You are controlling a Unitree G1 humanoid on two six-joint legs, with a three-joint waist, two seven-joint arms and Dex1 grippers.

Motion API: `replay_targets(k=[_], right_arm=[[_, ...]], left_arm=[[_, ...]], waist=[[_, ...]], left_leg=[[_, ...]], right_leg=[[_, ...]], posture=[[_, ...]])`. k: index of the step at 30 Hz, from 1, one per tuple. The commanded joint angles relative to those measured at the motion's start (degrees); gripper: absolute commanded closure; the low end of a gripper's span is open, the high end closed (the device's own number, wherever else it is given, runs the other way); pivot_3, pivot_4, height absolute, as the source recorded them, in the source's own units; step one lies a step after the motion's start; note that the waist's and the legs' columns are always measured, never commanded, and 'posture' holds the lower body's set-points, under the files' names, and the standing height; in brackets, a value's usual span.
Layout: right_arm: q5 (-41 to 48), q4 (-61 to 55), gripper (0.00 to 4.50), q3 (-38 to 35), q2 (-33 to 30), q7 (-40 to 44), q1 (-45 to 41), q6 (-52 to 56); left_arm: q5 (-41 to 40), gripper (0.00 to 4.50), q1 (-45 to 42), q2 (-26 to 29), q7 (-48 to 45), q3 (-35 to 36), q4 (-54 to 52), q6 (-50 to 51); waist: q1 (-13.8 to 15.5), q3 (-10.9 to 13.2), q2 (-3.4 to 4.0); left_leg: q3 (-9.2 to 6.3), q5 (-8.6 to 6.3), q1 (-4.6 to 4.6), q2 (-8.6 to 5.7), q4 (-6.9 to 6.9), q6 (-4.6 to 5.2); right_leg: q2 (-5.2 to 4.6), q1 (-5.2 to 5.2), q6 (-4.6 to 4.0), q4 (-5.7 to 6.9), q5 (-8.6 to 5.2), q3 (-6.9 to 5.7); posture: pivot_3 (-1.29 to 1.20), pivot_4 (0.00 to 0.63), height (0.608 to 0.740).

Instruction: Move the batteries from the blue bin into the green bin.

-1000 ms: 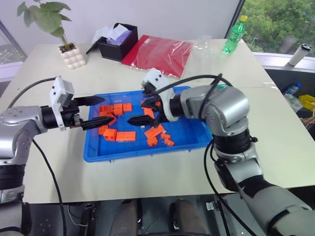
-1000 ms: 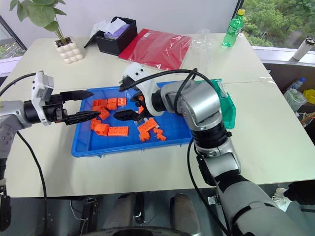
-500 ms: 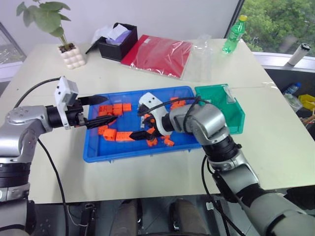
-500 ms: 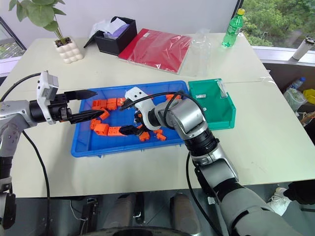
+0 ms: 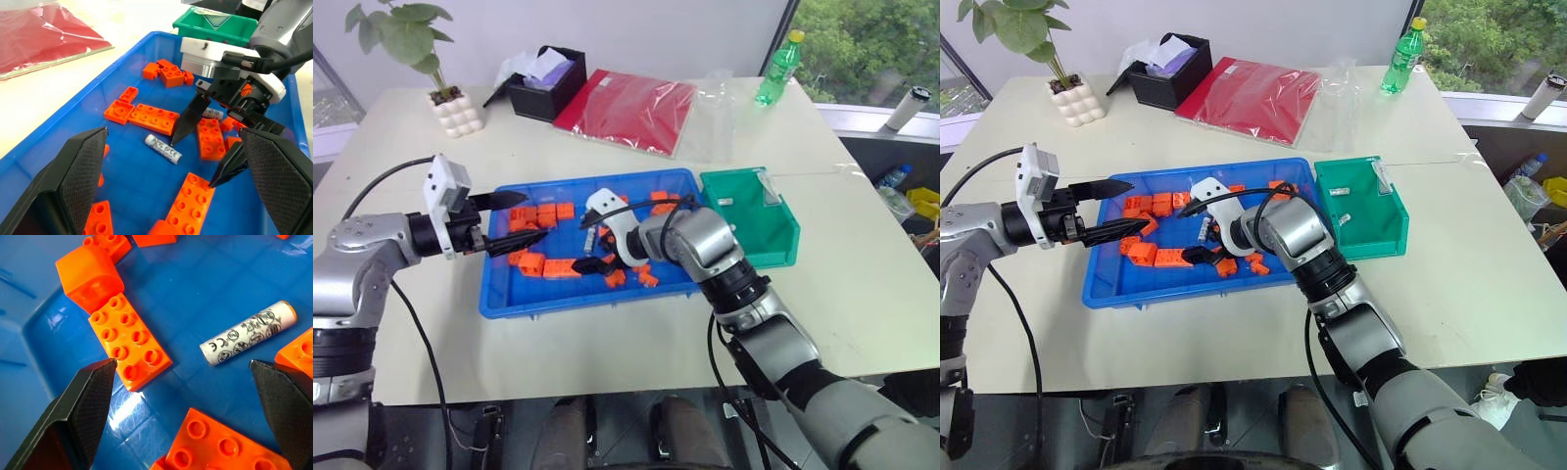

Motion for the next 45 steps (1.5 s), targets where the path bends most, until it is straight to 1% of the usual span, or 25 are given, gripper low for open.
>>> replay_targets(k=[1,5,10,12,18,25,29,36,43,45], right_arm=[[-2.17,2.86,0.03,-2.43,2.54,-4.54,-2.47,-2.48],[-2.80,6.74,0.03,-5.50,5.03,-8.05,-5.10,-3.93],[-2.62,11.73,0.03,-13.04,8.44,-14.95,-8.90,-3.22],[-2.89,12.68,0.03,-14.39,9.01,-16.69,-9.73,-2.92],[-2.68,10.13,0.03,-14.24,9.91,-17.86,-8.72,-0.41],[-2.44,3.36,0.03,-11.91,10.80,-17.98,-5.24,3.74],[-2.73,1.89,0.03,-10.86,10.98,-17.99,-3.65,4.17],[-3.97,4.95,0.03,-9.28,11.74,-18.38,-2.26,0.60],[-5.00,8.64,0.03,-9.36,12.25,-18.43,-2.77,-2.62],[-5.06,8.89,0.58,-9.39,12.28,-18.33,-2.81,-2.72]], left_arm=[[-0.75,0.00,0.26,-0.48,0.60,1.89,-2.21,-1.27],[-0.64,0.00,0.31,-1.09,0.97,1.80,-2.18,-1.53],[-0.42,0.00,0.33,-1.74,1.46,1.58,-2.16,-1.94],[-0.40,0.00,0.33,-2.00,1.68,1.62,-2.15,-2.07],[-0.47,0.00,0.36,-2.41,2.31,1.70,-1.85,-2.64],[-0.41,0.00,0.29,-2.46,2.27,1.64,-1.44,-2.81],[-0.29,0.00,0.09,-2.51,2.21,1.52,-1.24,-2.90],[-0.14,0.00,-0.20,-2.43,2.04,1.40,-0.91,-3.00],[-0.20,0.00,0.10,-2.28,2.16,1.67,-1.17,-2.92],[-0.20,0.00,0.27,-2.20,2.22,1.79,-1.31,-2.93]], waist=[[-0.01,0.00,0.00],[0.07,0.00,0.00],[-0.02,0.00,0.00],[-0.09,0.00,0.00],[-0.07,0.00,0.00],[-0.05,0.00,0.00],[-0.06,0.00,0.00],[-0.06,0.00,0.00],[-0.07,0.00,0.00],[-0.07,0.00,0.00]], left_leg=[[0.00,0.00,0.00,0.00,0.00,0.00],[0.00,0.02,-0.01,0.01,-0.01,-0.04],[0.02,0.03,-0.02,-0.01,-0.04,-0.05],[0.02,0.04,-0.02,0.01,-0.07,-0.07],[0.04,0.04,-0.03,0.01,-0.10,-0.07],[0.04,0.04,-0.03,0.01,-0.10,-0.07],[0.04,0.04,-0.03,0.01,-0.10,-0.07],[0.04,0.04,-0.03,0.00,-0.10,-0.07],[0.04,0.04,-0.01,0.01,-0.10,-0.07],[0.04,0.04,-0.01,0.01,-0.10,-0.07]], right_leg=[[0.00,0.00,0.00,0.00,0.00,0.00],[0.01,-0.03,0.00,0.03,0.00,0.00],[-0.02,-0.04,0.00,0.02,0.00,0.00],[0.00,-0.07,0.00,0.03,0.00,0.00],[-0.02,-0.09,-0.01,0.01,0.00,0.00],[-0.02,-0.08,-0.01,0.01,0.00,0.01],[-0.02,-0.09,-0.01,0.01,0.00,0.01],[-0.01,-0.09,-0.01,0.01,0.00,0.01],[-0.01,-0.08,-0.01,0.01,0.00,0.01],[-0.01,-0.07,-0.01,0.01,0.00,0.01]], posture=[[0.00,0.150,0.740],[0.00,0.150,0.740],[0.00,0.150,0.740],[0.00,0.150,0.740],[0.00,0.150,0.740],[0.00,0.150,0.740],[0.00,0.150,0.740],[0.00,0.150,0.740],[0.00,0.150,0.740],[0.00,0.150,0.740]])
